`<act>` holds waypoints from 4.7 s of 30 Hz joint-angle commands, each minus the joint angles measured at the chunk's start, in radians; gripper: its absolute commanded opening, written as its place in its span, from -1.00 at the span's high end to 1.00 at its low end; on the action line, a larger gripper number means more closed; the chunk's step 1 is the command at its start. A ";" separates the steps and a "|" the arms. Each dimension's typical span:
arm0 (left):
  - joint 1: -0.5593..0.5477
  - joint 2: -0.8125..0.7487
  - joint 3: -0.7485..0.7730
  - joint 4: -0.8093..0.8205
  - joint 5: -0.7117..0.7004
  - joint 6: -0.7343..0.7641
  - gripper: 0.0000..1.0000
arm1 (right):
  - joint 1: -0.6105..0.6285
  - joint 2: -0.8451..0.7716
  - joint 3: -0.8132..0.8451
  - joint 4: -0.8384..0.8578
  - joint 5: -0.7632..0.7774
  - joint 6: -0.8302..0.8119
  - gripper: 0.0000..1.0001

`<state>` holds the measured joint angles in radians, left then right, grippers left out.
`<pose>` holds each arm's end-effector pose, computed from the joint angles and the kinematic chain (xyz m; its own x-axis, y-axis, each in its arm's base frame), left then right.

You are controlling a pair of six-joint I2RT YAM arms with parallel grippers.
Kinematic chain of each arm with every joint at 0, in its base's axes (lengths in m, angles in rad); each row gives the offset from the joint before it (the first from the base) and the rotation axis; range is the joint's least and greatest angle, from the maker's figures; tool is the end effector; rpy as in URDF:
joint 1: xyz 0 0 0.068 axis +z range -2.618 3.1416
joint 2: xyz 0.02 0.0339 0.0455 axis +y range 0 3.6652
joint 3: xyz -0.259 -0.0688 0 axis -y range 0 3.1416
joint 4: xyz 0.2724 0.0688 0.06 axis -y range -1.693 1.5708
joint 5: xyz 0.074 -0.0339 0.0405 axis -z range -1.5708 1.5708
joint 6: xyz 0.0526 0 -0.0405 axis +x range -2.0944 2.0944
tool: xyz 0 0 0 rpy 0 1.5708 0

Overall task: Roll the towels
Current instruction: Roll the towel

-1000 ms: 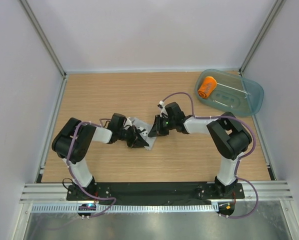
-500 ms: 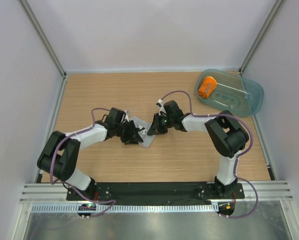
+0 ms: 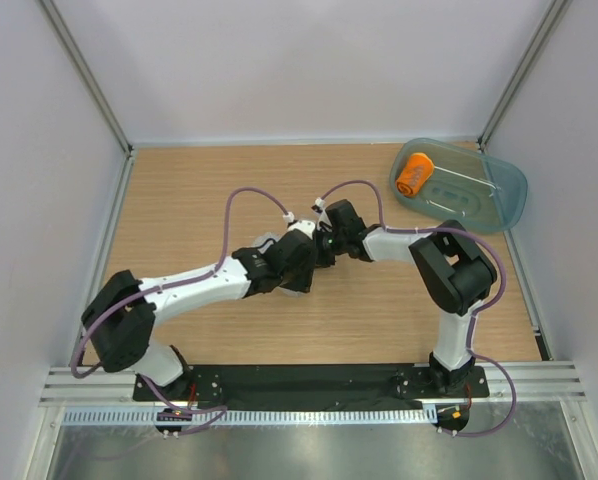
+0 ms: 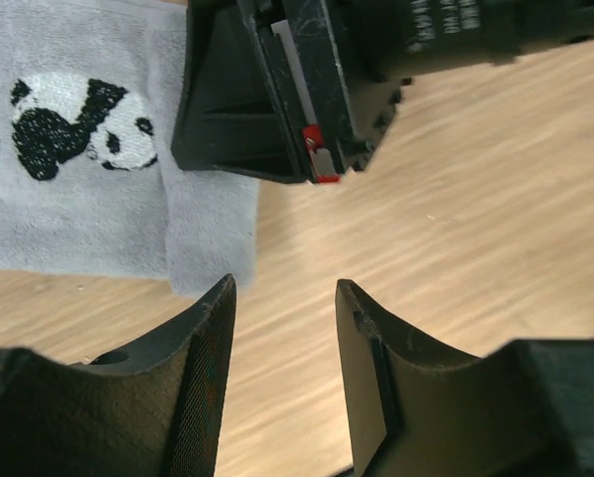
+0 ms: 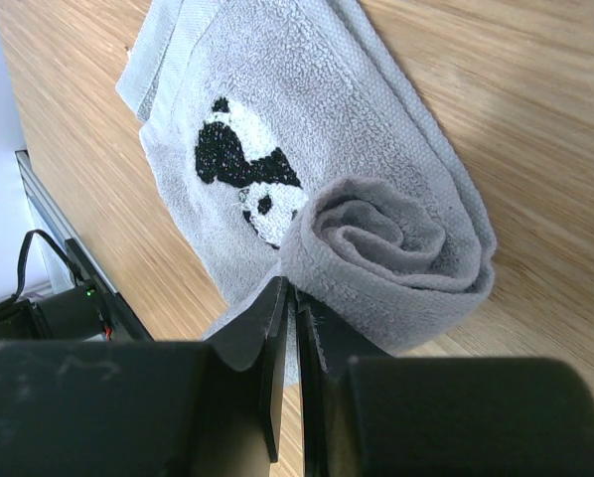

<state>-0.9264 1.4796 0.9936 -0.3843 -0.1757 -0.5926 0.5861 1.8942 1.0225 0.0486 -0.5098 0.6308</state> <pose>0.2154 -0.2714 0.2011 -0.7828 0.1263 -0.6093 0.3403 0.9067 -0.2492 0.3233 0.2454 0.1013 -0.9411 -0.0069 -0.3381 -0.2528 0.6782 0.6900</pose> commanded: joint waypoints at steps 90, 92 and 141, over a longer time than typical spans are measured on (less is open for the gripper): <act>0.165 0.033 -0.243 0.459 0.570 -0.286 0.99 | -0.118 -0.592 -0.196 -0.300 0.105 -0.016 0.35; 0.201 0.036 -0.275 0.536 0.605 -0.358 1.00 | -0.054 -0.593 -0.243 -0.234 0.112 0.015 0.29; 0.402 0.209 -0.483 0.820 0.809 -0.598 0.99 | 0.050 -0.136 -0.406 0.567 0.169 0.216 -0.01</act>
<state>-0.5278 1.6741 0.5133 0.4454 0.6003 -1.1965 0.6193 1.7325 0.5930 0.5724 -0.3809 0.8532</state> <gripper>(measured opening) 0.150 0.531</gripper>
